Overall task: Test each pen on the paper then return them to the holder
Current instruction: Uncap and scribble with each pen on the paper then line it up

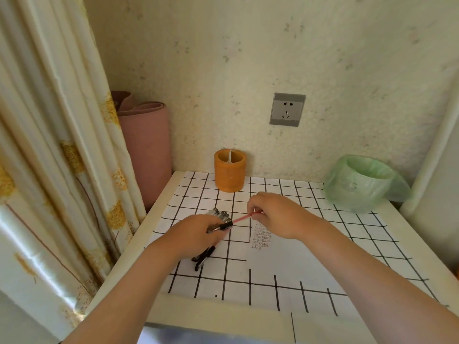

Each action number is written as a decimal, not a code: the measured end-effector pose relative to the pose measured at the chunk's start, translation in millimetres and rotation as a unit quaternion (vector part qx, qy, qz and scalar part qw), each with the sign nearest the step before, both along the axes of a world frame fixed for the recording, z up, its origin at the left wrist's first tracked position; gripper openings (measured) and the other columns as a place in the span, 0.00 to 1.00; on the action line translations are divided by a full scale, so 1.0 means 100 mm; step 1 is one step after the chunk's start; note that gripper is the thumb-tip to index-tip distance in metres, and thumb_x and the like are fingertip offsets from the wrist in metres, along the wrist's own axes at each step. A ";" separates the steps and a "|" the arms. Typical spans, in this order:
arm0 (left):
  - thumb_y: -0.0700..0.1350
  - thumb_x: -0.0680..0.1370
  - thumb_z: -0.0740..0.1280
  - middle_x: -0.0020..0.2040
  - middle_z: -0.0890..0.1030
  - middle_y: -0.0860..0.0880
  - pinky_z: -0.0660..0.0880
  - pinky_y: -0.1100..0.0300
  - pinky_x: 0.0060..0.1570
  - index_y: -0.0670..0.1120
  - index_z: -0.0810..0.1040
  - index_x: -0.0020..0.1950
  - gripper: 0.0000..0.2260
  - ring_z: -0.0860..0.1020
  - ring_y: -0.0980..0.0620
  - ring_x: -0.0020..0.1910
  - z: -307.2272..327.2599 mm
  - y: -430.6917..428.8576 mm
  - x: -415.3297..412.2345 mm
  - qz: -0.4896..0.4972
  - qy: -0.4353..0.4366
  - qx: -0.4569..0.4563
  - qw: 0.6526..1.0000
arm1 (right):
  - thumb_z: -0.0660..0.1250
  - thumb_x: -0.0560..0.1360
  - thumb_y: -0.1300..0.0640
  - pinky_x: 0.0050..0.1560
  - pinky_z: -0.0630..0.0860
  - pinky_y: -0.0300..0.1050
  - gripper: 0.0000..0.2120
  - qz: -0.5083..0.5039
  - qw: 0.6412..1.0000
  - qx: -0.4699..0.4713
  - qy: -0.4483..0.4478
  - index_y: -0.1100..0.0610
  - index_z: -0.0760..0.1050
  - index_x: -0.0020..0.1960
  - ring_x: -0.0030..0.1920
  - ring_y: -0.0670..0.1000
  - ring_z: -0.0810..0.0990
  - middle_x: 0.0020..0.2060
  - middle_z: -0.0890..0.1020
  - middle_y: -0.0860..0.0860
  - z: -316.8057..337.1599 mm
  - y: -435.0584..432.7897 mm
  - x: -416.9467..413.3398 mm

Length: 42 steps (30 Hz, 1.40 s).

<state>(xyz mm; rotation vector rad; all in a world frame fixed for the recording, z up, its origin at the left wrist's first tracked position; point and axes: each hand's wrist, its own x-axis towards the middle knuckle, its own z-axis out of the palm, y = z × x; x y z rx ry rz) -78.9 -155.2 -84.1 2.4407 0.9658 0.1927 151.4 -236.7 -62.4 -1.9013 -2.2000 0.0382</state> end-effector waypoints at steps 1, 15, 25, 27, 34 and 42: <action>0.54 0.80 0.64 0.36 0.81 0.56 0.75 0.59 0.38 0.60 0.78 0.45 0.06 0.78 0.58 0.35 0.04 -0.02 0.03 -0.001 -0.011 -0.011 1.000 | 0.66 0.78 0.53 0.54 0.74 0.48 0.04 -0.013 1.000 0.003 0.016 0.48 0.77 0.53 0.48 0.47 0.75 0.46 0.78 0.45 0.03 -0.06 0.03; 0.58 0.76 0.70 0.66 0.74 0.59 0.70 0.58 0.64 0.57 0.70 0.72 0.25 0.70 0.56 0.66 0.06 -0.24 0.59 -0.024 0.019 0.100 0.995 | 0.63 0.75 0.49 0.43 0.72 0.45 0.13 -0.139 0.987 -0.075 -0.007 0.47 0.76 0.59 0.50 0.54 0.79 0.50 0.75 0.47 -0.19 -0.43 0.32; 0.69 0.69 0.70 0.81 0.53 0.52 0.48 0.46 0.76 0.60 0.65 0.76 0.37 0.46 0.50 0.79 -0.27 -0.30 0.74 -0.084 0.152 0.086 0.981 | 0.70 0.73 0.43 0.65 0.66 0.39 0.21 -0.136 0.980 -0.145 0.019 0.38 0.74 0.66 0.70 0.44 0.70 0.73 0.67 0.35 -0.41 -0.62 0.64; 0.70 0.68 0.70 0.80 0.56 0.53 0.52 0.46 0.76 0.60 0.66 0.75 0.38 0.49 0.51 0.78 -0.29 -0.30 0.75 -0.076 0.138 0.089 0.984 | 0.70 0.74 0.45 0.64 0.66 0.39 0.21 -0.132 0.980 -0.144 0.021 0.37 0.74 0.66 0.70 0.44 0.70 0.73 0.67 0.35 -0.41 -0.60 0.65; 0.67 0.74 0.67 0.78 0.59 0.56 0.56 0.51 0.76 0.56 0.56 0.80 0.39 0.54 0.54 0.77 -0.19 -0.37 0.71 -0.049 0.026 0.051 0.997 | 0.62 0.76 0.36 0.54 0.73 0.45 0.18 -0.155 0.984 -0.076 0.048 0.39 0.76 0.62 0.55 0.48 0.78 0.55 0.76 0.42 -0.25 -0.63 0.56; 0.52 0.81 0.66 0.50 0.80 0.61 0.76 0.61 0.50 0.55 0.79 0.65 0.13 0.78 0.60 0.47 0.04 -0.43 0.74 -0.079 -0.080 0.054 0.992 | 0.60 0.81 0.49 0.40 0.73 0.49 0.11 -0.087 0.995 -0.018 0.050 0.52 0.77 0.47 0.39 0.50 0.75 0.37 0.77 0.46 -0.17 -0.65 0.26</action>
